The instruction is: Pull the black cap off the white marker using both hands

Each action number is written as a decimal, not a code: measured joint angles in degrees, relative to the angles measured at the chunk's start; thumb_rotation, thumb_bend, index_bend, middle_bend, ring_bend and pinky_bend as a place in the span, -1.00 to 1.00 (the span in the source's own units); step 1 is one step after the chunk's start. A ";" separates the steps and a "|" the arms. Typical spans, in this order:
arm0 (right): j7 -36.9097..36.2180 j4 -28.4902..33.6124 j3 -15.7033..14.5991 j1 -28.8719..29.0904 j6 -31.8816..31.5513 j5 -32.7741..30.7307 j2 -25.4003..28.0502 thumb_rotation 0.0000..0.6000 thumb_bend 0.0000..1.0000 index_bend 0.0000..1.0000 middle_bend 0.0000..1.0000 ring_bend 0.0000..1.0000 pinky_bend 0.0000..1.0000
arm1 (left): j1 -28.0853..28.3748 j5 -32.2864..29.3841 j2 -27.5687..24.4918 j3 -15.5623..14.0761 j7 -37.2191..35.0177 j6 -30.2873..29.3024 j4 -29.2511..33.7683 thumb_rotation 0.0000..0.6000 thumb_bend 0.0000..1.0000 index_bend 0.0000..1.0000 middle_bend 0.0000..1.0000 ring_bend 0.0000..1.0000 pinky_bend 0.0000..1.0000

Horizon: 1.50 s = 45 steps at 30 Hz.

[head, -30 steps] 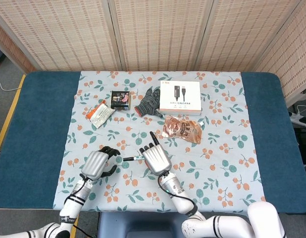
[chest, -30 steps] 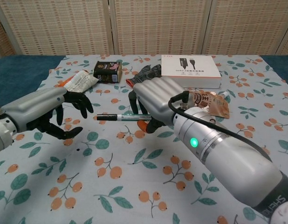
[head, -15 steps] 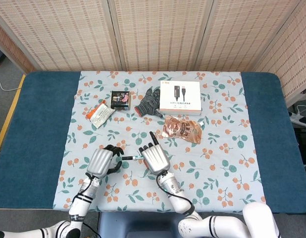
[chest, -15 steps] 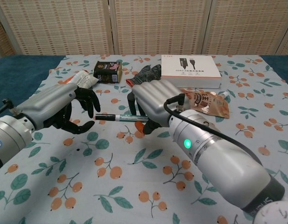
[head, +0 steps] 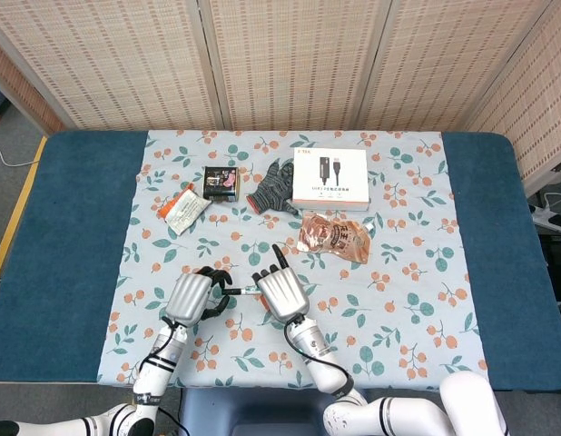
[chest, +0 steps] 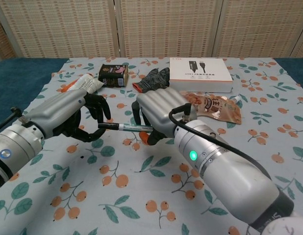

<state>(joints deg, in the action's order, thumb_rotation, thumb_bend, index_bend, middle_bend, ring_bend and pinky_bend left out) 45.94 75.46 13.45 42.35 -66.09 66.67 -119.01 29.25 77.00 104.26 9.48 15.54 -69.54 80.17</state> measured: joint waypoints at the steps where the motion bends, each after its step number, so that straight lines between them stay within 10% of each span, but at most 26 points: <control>1: -0.09 -0.12 0.05 0.03 -0.16 0.11 -0.15 1.00 -0.14 0.71 0.65 -0.11 -1.00 | 0.02 0.06 0.11 -0.01 -0.18 -0.09 -0.16 1.00 -0.28 -0.06 0.03 -0.23 0.34; 16: -0.46 0.36 0.31 0.02 -0.72 0.31 -0.40 1.00 -0.14 0.70 0.65 -0.11 -1.00 | 0.13 1.01 0.89 -0.46 -0.88 -1.14 -0.49 1.00 -0.24 0.08 0.17 -0.15 0.39; 28: -2.58 -0.42 0.22 -0.42 -1.17 0.81 -0.81 1.00 -0.14 0.70 0.65 -0.11 -1.00 | -0.34 3.48 4.79 0.75 -1.99 -7.30 -4.94 1.00 0.39 0.57 0.80 0.42 0.77; 45: -0.93 0.61 -0.68 -0.78 -1.33 1.80 1.16 1.00 -0.14 0.70 0.65 -0.11 -1.00 | -0.67 3.21 4.70 2.08 -3.78 -7.87 -7.94 1.00 0.47 0.62 0.87 0.49 0.81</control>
<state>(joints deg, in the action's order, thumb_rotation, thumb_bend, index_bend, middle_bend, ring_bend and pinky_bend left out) 45.01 76.07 12.78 41.56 -67.42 68.47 -117.85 28.58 80.21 108.97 11.55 11.77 -77.40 72.23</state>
